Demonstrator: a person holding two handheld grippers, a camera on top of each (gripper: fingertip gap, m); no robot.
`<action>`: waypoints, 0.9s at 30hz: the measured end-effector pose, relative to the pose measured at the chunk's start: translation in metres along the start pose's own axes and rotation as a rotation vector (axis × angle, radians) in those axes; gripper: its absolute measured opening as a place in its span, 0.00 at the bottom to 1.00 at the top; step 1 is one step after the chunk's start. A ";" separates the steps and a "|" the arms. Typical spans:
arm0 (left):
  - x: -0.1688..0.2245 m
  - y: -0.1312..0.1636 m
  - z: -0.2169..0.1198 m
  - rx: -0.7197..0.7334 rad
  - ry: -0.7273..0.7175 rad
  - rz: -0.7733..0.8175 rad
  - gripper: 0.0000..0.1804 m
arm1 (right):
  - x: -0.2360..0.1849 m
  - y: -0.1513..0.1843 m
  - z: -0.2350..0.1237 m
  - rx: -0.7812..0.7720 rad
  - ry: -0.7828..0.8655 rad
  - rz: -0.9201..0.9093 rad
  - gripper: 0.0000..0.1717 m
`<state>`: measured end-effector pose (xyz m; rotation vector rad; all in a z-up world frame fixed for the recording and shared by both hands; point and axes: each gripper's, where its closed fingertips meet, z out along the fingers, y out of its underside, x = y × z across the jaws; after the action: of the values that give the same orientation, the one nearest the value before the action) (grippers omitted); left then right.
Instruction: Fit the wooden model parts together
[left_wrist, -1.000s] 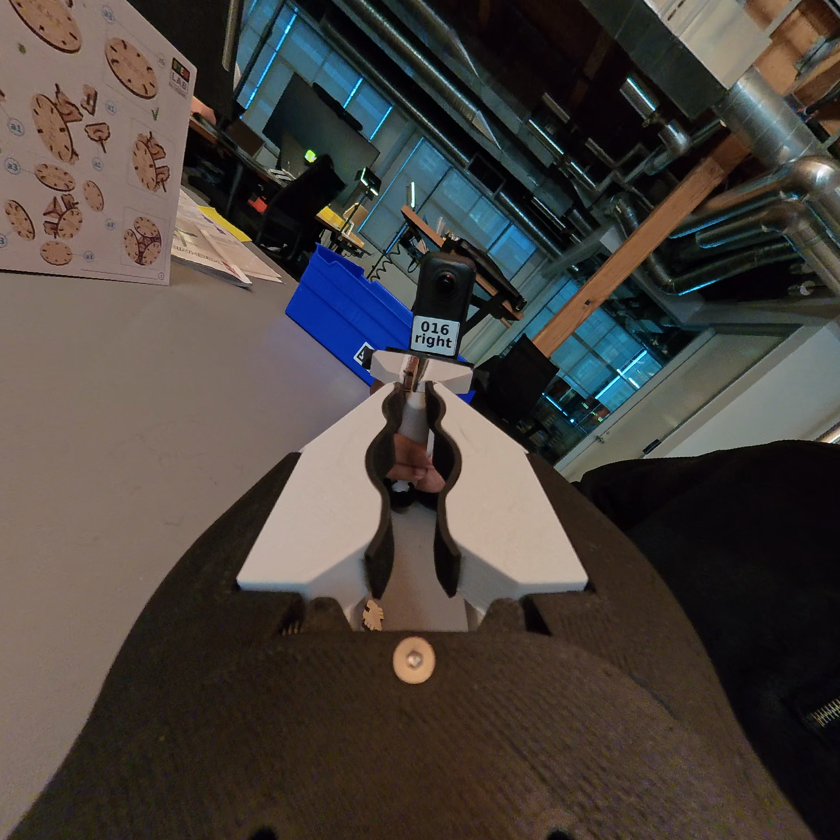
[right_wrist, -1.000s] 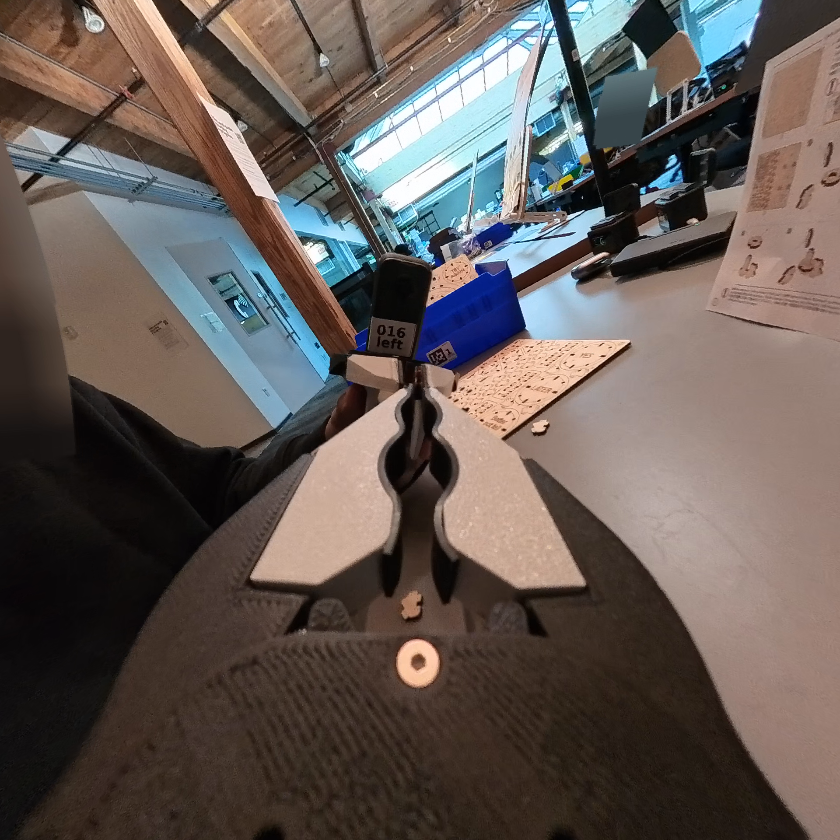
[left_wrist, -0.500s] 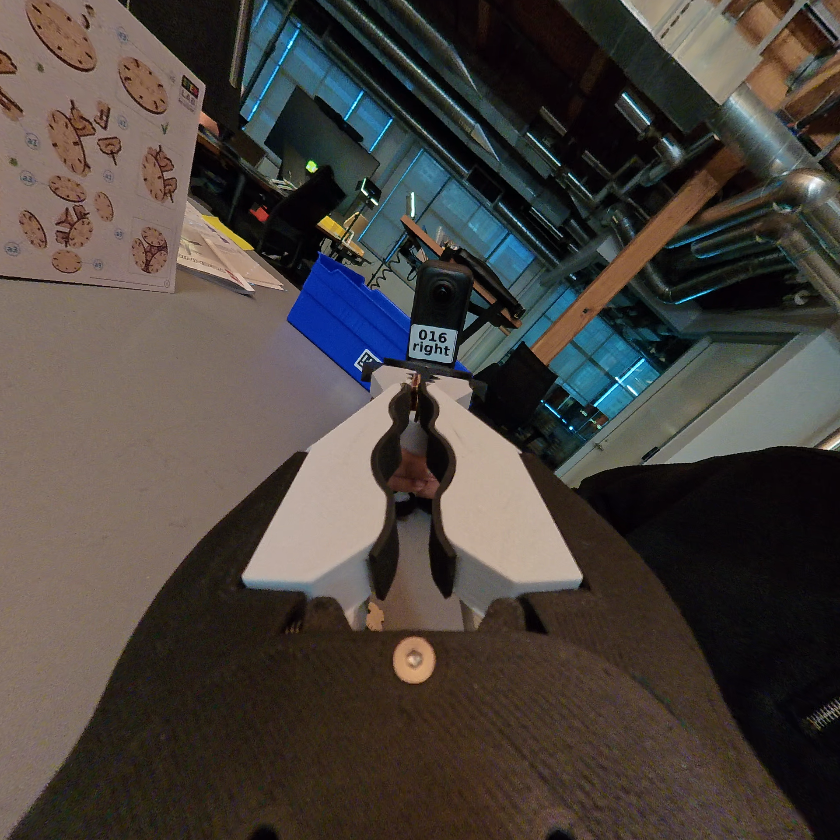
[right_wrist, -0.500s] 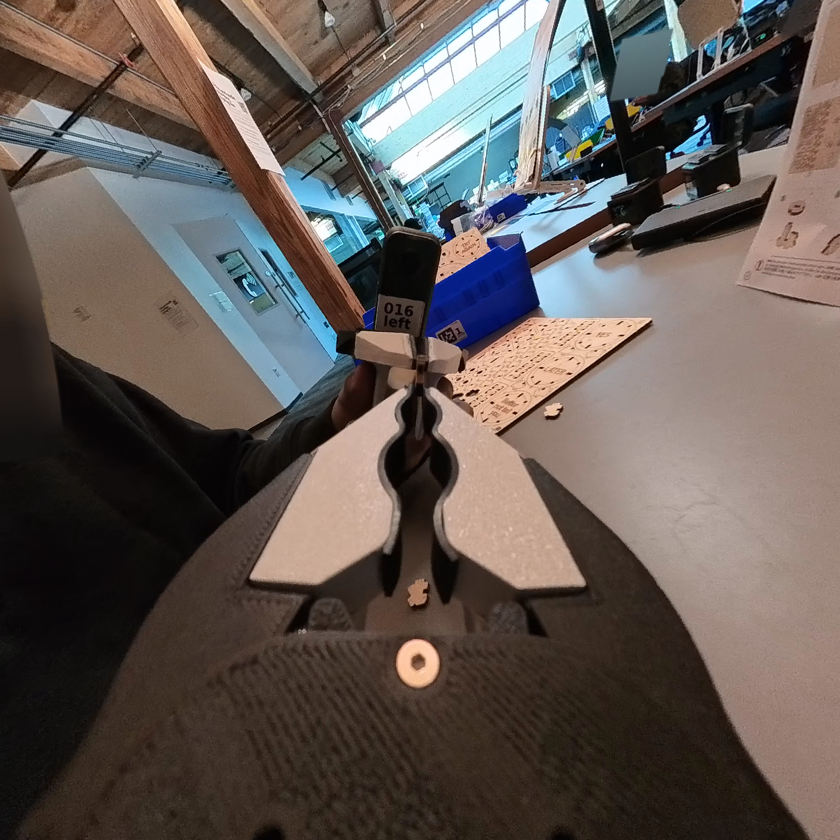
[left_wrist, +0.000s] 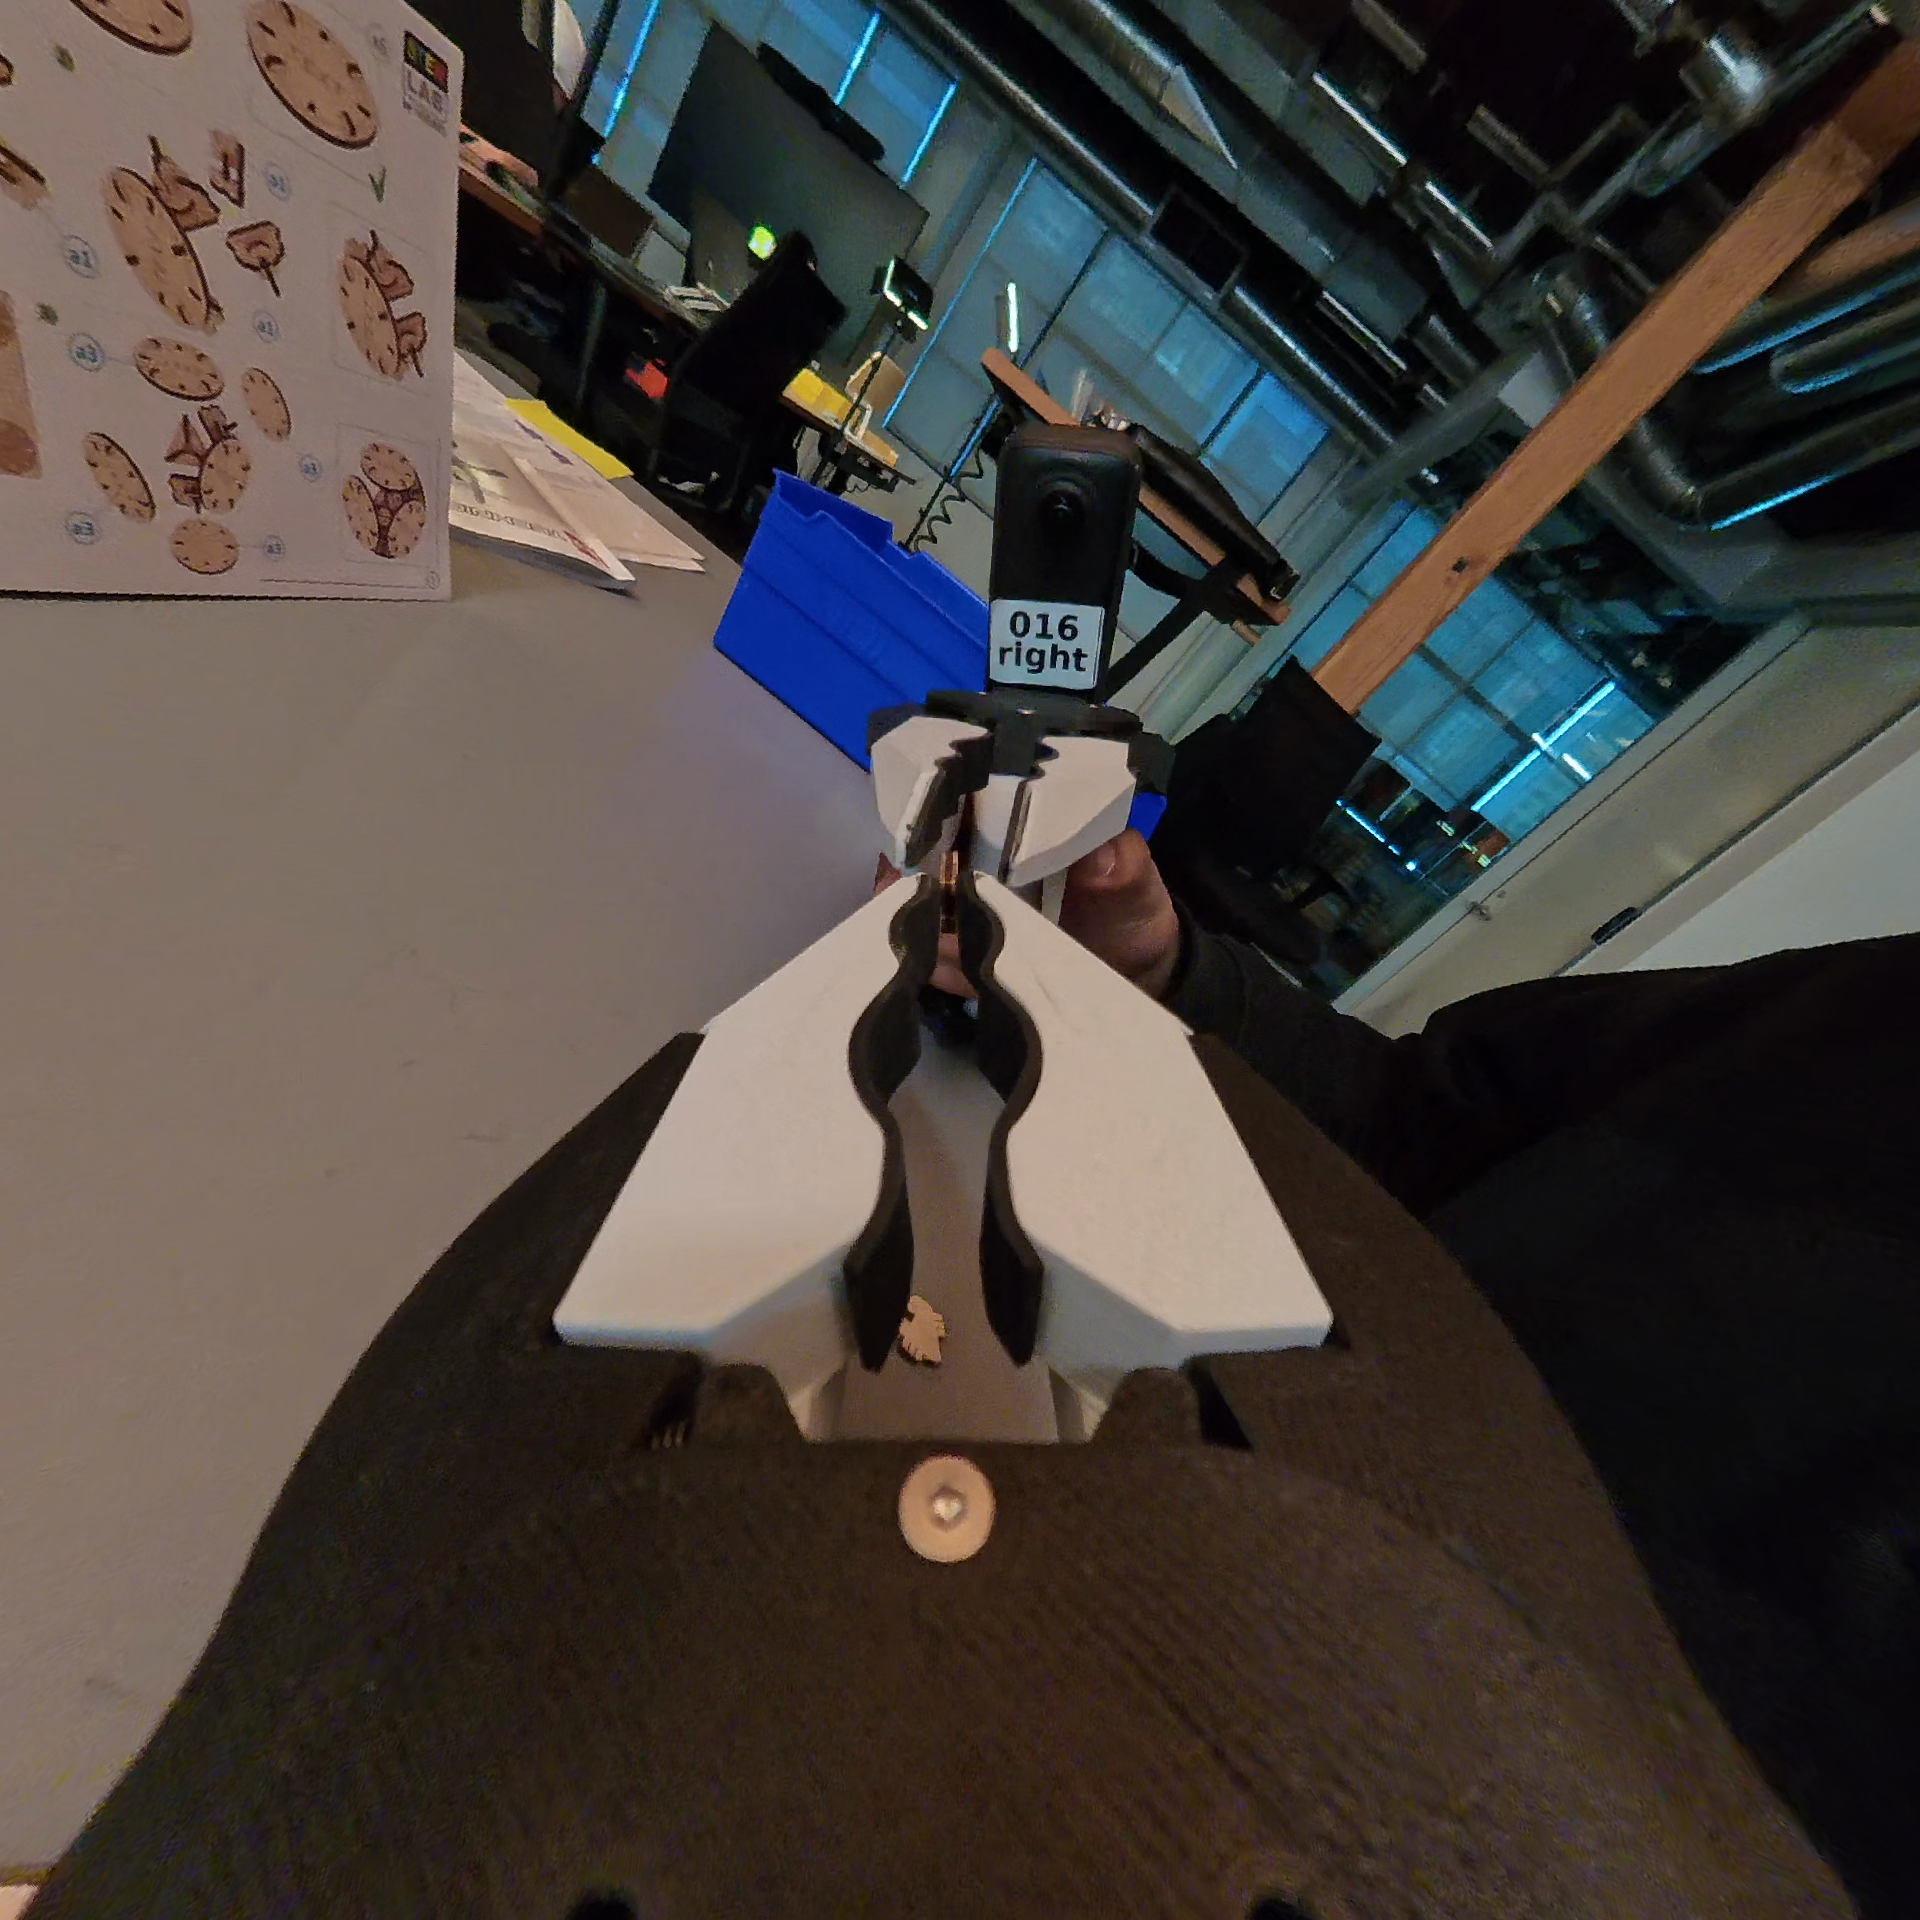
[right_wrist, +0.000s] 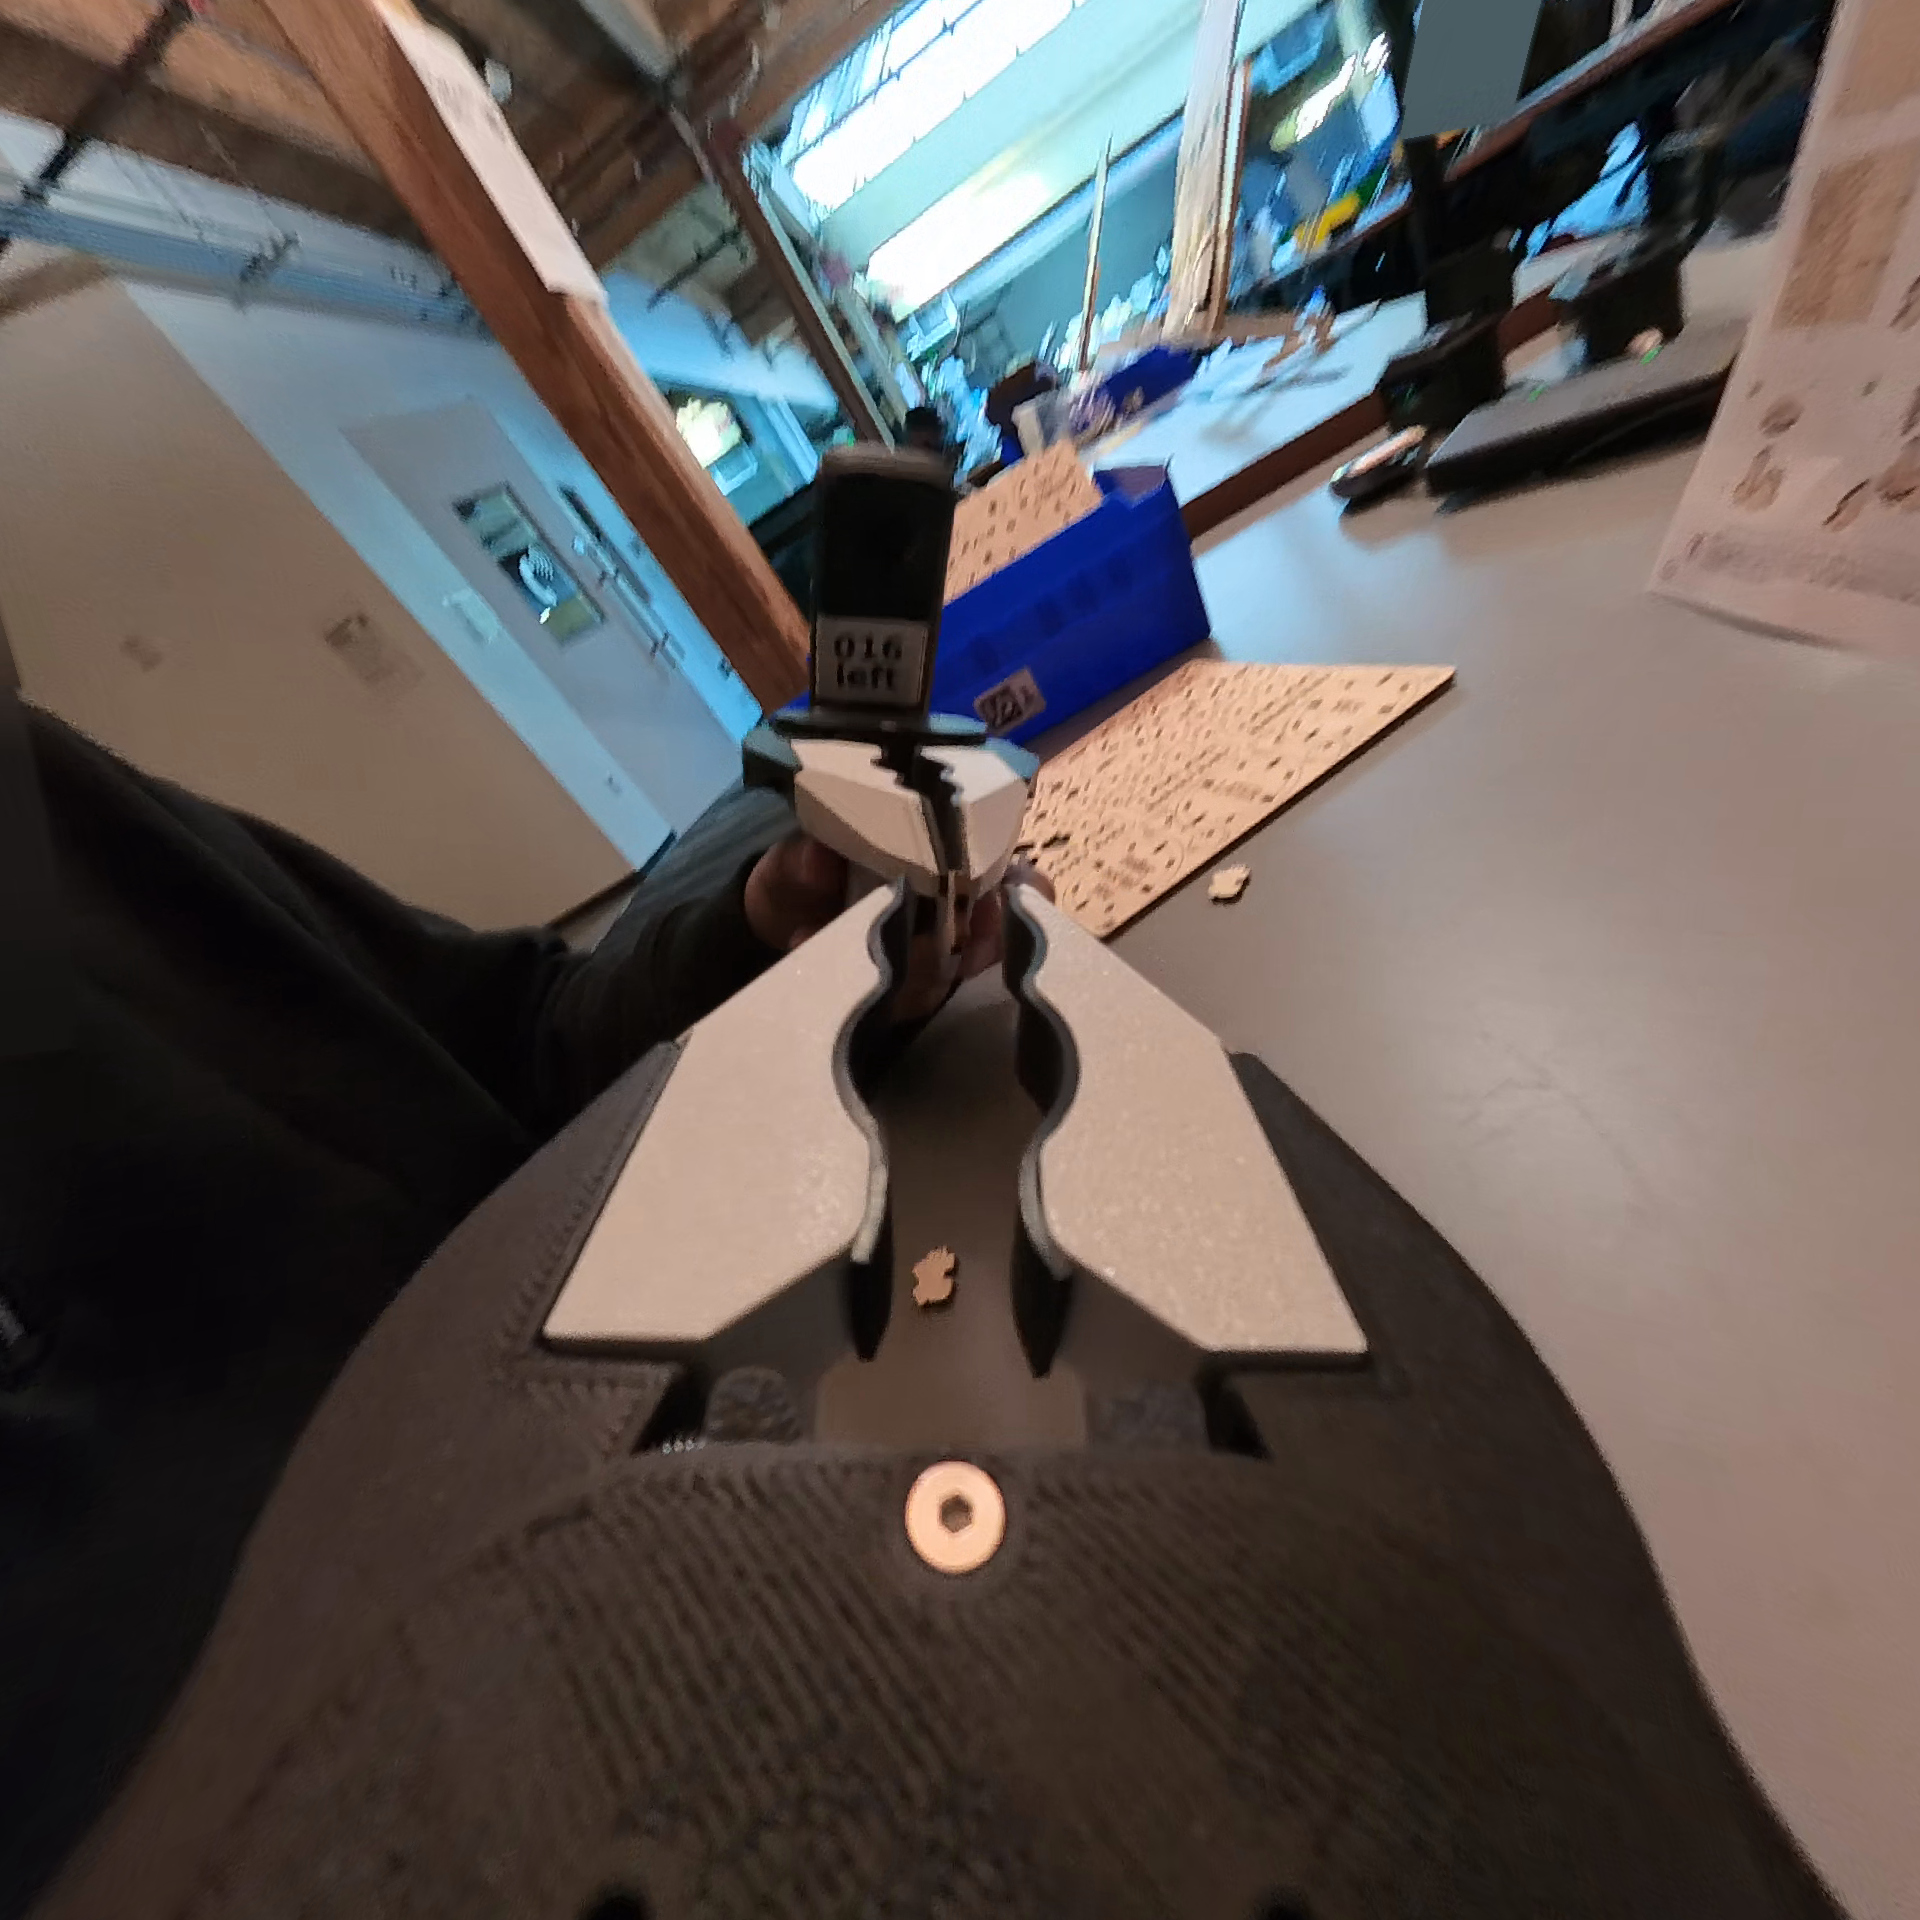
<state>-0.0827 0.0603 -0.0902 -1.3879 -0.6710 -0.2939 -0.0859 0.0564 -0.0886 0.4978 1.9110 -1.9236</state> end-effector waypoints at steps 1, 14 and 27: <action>0.000 0.001 0.000 -0.004 0.004 -0.001 0.01 | -0.001 0.002 0.001 -0.012 -0.007 -0.002 0.08; 0.006 0.002 0.002 -0.007 0.042 -0.010 0.01 | -0.007 0.012 0.005 -0.063 -0.040 0.001 0.00; 0.005 -0.005 -0.015 -0.029 0.007 0.137 0.05 | -0.003 0.008 0.002 -0.070 0.018 -0.055 0.00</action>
<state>-0.0782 0.0461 -0.0836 -1.4522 -0.5653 -0.1998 -0.0796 0.0544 -0.0944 0.4484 2.0155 -1.8849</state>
